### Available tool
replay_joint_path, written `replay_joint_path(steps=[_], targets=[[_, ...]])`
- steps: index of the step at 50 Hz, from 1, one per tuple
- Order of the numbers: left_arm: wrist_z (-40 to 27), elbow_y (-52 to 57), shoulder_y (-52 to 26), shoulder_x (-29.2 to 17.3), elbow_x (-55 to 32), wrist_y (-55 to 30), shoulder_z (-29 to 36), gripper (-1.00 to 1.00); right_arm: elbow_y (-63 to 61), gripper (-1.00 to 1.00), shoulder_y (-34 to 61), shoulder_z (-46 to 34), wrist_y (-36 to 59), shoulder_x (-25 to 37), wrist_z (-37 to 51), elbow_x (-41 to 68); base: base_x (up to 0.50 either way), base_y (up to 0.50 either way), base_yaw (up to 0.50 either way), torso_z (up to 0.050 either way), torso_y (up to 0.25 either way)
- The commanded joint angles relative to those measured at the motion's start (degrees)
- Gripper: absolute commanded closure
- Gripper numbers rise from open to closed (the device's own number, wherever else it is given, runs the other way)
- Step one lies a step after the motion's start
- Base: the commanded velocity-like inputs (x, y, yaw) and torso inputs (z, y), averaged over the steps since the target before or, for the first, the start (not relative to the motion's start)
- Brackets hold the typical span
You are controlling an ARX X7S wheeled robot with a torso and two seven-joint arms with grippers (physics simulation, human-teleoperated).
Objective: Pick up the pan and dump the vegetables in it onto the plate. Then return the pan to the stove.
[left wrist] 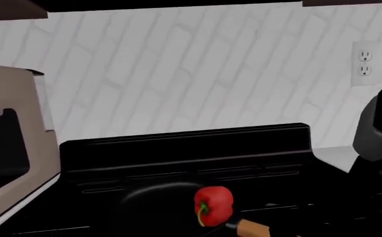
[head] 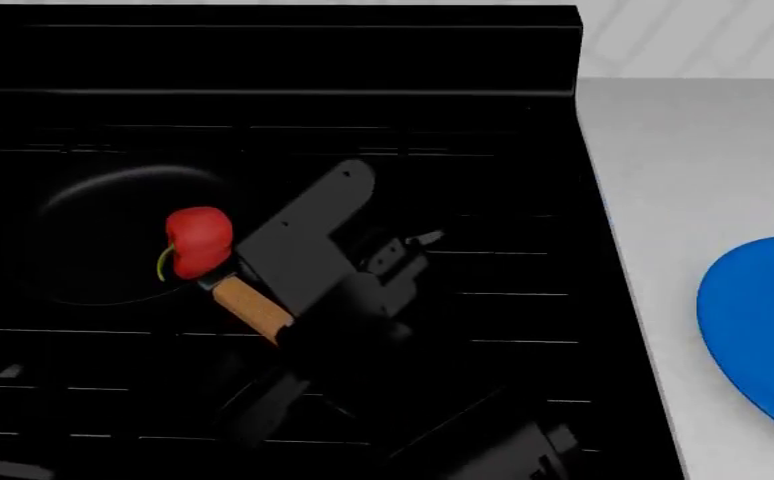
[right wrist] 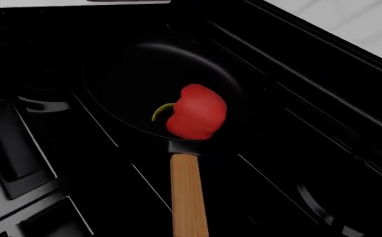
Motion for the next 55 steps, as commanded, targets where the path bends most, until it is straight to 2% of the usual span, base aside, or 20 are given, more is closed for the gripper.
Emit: replay_joint_path(steps=[1, 12, 21, 31, 32, 40, 55], targets=[[0.02, -0.76, 1.26, -0.17, -0.32, 1.53, 0.01, -1.00, 11.25, -1.00, 4.14, -5.09, -5.15, -1.38, -1.49, -2.10, 0.00, 0.00, 0.00, 0.000, 0.000], [-0.18, -0.47, 2.68, -0.33, -0.45, 2.72, 0.33, -1.00, 17.68, -1.00, 5.87, -8.26, -8.18, -4.32, -2.92, -1.76, 0.00, 0.00, 0.00, 0.000, 0.000], [-0.29, -0.91, 3.18, -0.51, -0.58, 3.49, 0.55, -1.00, 28.83, -1.00, 7.96, -11.19, -14.53, -6.32, -3.68, -1.46, 0.00, 0.00, 0.00, 0.000, 0.000], [-0.65, -1.02, 3.50, -0.82, -0.73, 3.86, 0.46, -1.00, 40.88, -1.00, 11.59, -17.07, -21.63, -6.90, -0.98, 6.60, 0.00, 0.00, 0.00, 0.000, 0.000], [-0.72, -0.91, 3.44, -0.84, -0.76, 3.77, 0.50, -1.00, 41.23, 1.00, 11.64, -18.03, -22.34, -6.82, -0.77, 6.99, 0.00, 0.00, 0.00, 0.000, 0.000], [-0.87, -1.98, 3.40, -0.74, -0.87, 4.44, 0.88, -1.00, 28.12, 1.00, 11.23, -19.21, -15.79, -2.69, 0.89, 8.48, 0.00, 0.00, 0.00, 0.000, 0.000], [-0.43, -4.21, 4.85, -0.68, -1.26, 7.58, 0.85, -1.00, 15.12, 1.00, 16.99, -18.75, -5.52, 0.18, 3.13, 9.47, 0.00, 0.00, 0.00, 0.000, 0.000]])
